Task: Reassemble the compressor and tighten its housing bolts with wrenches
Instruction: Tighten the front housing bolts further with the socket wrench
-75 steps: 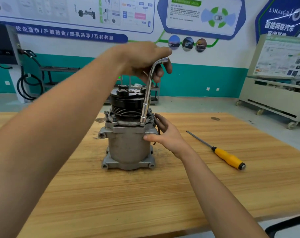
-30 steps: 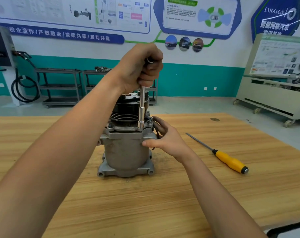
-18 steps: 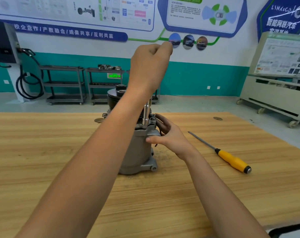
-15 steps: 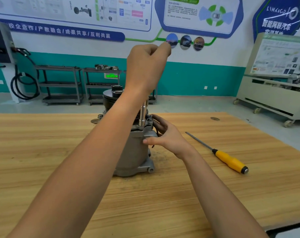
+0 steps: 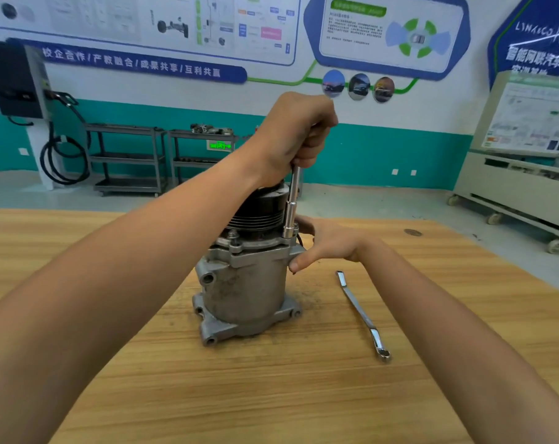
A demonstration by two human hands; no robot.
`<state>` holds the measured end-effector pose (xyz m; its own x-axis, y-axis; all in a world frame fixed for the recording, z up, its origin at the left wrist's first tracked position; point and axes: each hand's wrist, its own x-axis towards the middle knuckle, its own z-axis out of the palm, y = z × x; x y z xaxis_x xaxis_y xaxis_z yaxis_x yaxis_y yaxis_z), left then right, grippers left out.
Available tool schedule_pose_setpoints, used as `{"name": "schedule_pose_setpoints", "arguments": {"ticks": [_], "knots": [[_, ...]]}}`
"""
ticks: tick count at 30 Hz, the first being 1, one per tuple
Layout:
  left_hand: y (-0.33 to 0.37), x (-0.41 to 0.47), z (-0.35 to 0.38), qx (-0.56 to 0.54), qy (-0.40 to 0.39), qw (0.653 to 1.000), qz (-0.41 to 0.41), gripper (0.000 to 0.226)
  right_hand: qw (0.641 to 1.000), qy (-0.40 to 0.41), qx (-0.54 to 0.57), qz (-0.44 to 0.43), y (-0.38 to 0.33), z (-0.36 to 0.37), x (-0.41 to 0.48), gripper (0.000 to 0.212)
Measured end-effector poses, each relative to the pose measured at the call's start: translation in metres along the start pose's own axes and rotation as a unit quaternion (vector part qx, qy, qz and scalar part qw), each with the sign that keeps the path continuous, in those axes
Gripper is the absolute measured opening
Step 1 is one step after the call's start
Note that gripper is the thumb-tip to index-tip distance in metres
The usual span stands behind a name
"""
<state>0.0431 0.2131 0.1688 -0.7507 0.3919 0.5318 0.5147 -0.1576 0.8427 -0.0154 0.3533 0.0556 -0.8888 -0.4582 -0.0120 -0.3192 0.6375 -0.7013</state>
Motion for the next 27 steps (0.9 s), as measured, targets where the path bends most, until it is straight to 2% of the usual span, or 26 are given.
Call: {"name": "schedule_pose_setpoints", "arguments": {"ticks": [2,7,11,14,16,19,22,24,25,26,27], "knots": [[0.0,0.002,0.001,0.001,-0.003,1.0,-0.002,0.028,0.998,-0.018,-0.064,0.02,-0.004,-0.006,0.004,0.104],[-0.002,0.007,-0.001,0.001,-0.023,1.0,-0.009,0.028,0.995,-0.045,-0.084,0.037,-0.003,-0.009,0.009,0.096],[-0.005,0.012,-0.004,-0.007,-0.024,1.0,-0.001,0.03,0.983,-0.067,-0.169,0.037,-0.012,-0.021,0.02,0.092],[-0.01,0.02,-0.004,0.015,-0.003,1.0,0.005,0.042,0.974,-0.064,-0.211,0.052,-0.015,-0.027,0.027,0.095],[-0.016,0.028,-0.001,0.054,0.029,0.998,0.005,0.05,0.967,-0.035,-0.246,0.064,-0.011,-0.03,0.029,0.094],[-0.023,0.042,0.0,0.151,0.066,0.986,0.013,0.041,0.955,0.044,-0.288,0.061,-0.006,-0.029,0.03,0.092],[-0.028,0.052,0.004,0.257,0.049,0.965,0.013,0.038,0.898,0.11,-0.424,0.05,0.0,-0.029,0.025,0.093],[-0.022,0.057,0.005,0.273,0.04,0.961,0.001,0.037,0.862,0.127,-0.49,0.03,0.001,-0.029,0.019,0.088],[-0.016,0.059,0.004,0.262,0.06,0.963,0.001,0.037,0.861,0.141,-0.489,0.019,-0.001,-0.029,0.013,0.083],[-0.008,0.061,0.002,0.237,0.091,0.967,0.004,0.037,0.879,0.167,-0.447,0.001,-0.006,-0.03,0.007,0.077],[0.002,0.063,-0.001,0.206,0.12,0.971,0.008,0.036,0.913,0.207,-0.35,-0.029,-0.013,-0.031,0.0,0.069]]}}
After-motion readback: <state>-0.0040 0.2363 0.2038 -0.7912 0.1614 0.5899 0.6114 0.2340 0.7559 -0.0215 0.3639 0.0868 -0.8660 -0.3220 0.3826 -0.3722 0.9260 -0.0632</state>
